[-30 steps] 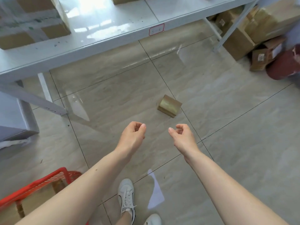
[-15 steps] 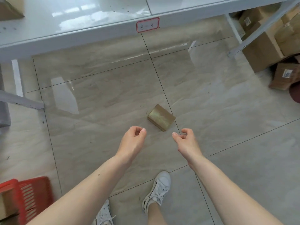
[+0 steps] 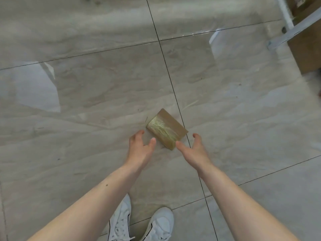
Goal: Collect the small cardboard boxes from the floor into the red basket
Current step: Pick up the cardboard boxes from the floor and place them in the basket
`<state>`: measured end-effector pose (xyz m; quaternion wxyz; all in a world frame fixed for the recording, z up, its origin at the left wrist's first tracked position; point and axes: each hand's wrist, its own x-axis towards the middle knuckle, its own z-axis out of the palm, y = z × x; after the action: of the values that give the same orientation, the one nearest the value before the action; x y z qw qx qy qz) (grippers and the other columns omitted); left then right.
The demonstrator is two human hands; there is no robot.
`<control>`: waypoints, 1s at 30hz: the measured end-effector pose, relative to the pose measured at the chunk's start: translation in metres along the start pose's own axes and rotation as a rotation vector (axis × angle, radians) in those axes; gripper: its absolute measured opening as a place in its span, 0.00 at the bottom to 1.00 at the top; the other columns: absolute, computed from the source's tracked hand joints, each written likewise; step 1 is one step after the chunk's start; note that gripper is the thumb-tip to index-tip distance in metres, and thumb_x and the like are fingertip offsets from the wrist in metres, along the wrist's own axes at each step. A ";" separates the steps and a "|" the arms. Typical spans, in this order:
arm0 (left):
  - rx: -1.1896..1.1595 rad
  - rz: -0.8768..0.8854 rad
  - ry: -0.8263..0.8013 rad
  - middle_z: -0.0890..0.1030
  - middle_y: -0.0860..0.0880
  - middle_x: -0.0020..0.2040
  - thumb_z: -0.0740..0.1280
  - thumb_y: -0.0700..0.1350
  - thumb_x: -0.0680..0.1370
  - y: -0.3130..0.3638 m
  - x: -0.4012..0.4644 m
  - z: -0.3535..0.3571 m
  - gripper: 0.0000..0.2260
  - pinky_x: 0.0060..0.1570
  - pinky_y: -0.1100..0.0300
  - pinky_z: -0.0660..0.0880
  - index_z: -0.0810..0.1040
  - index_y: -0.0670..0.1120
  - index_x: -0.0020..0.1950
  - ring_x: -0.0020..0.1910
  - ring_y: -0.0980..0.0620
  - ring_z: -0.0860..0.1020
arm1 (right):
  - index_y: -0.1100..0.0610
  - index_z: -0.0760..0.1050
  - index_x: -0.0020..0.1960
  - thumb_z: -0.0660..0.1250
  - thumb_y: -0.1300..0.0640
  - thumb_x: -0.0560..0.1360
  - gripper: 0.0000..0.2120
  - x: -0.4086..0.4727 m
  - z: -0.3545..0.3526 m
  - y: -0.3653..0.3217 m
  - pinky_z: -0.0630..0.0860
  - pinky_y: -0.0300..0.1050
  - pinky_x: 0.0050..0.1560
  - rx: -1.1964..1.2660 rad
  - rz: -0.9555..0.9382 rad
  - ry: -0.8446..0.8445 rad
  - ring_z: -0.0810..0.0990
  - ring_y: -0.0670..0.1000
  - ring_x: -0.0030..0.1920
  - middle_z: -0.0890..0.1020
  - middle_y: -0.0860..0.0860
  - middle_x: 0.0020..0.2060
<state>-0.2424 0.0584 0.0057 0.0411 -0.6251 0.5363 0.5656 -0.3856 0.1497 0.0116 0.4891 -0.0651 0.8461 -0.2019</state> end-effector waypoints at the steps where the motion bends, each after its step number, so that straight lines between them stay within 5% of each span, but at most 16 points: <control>1: -0.013 0.009 -0.010 0.58 0.45 0.76 0.63 0.52 0.80 -0.005 0.014 0.006 0.27 0.71 0.51 0.64 0.59 0.49 0.77 0.72 0.46 0.66 | 0.52 0.53 0.79 0.70 0.46 0.75 0.39 0.014 0.004 0.003 0.66 0.48 0.69 -0.003 0.007 -0.008 0.67 0.58 0.74 0.64 0.57 0.76; 8: -0.054 0.066 -0.079 0.53 0.51 0.80 0.65 0.50 0.79 -0.028 0.097 0.041 0.34 0.77 0.52 0.54 0.50 0.49 0.80 0.78 0.52 0.53 | 0.45 0.47 0.81 0.68 0.42 0.75 0.43 0.098 0.025 0.018 0.68 0.56 0.72 0.070 0.007 -0.034 0.65 0.55 0.76 0.59 0.50 0.79; 14: -0.107 0.051 -0.074 0.62 0.50 0.76 0.65 0.45 0.79 -0.029 0.110 0.047 0.29 0.72 0.54 0.62 0.57 0.51 0.78 0.74 0.48 0.63 | 0.51 0.58 0.76 0.64 0.47 0.79 0.29 0.110 0.034 0.013 0.80 0.59 0.59 0.219 0.076 -0.064 0.77 0.53 0.58 0.74 0.47 0.58; 25: -0.169 0.055 0.033 0.63 0.52 0.76 0.67 0.45 0.78 0.049 -0.019 -0.024 0.33 0.71 0.51 0.64 0.54 0.52 0.78 0.73 0.50 0.65 | 0.50 0.63 0.73 0.73 0.45 0.72 0.35 -0.024 -0.013 -0.048 0.80 0.59 0.58 0.173 -0.010 0.047 0.81 0.54 0.57 0.79 0.48 0.57; 30: -0.185 0.156 0.076 0.70 0.56 0.61 0.65 0.43 0.78 0.101 -0.091 -0.072 0.24 0.57 0.61 0.63 0.62 0.52 0.72 0.58 0.60 0.66 | 0.48 0.64 0.69 0.76 0.41 0.64 0.38 -0.098 -0.041 -0.097 0.81 0.59 0.56 0.147 -0.072 0.093 0.81 0.54 0.57 0.79 0.48 0.56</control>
<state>-0.2475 0.0248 0.1559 -0.0816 -0.6036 0.5301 0.5899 -0.3788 0.1029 0.1480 0.4450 -0.0501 0.8479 -0.2837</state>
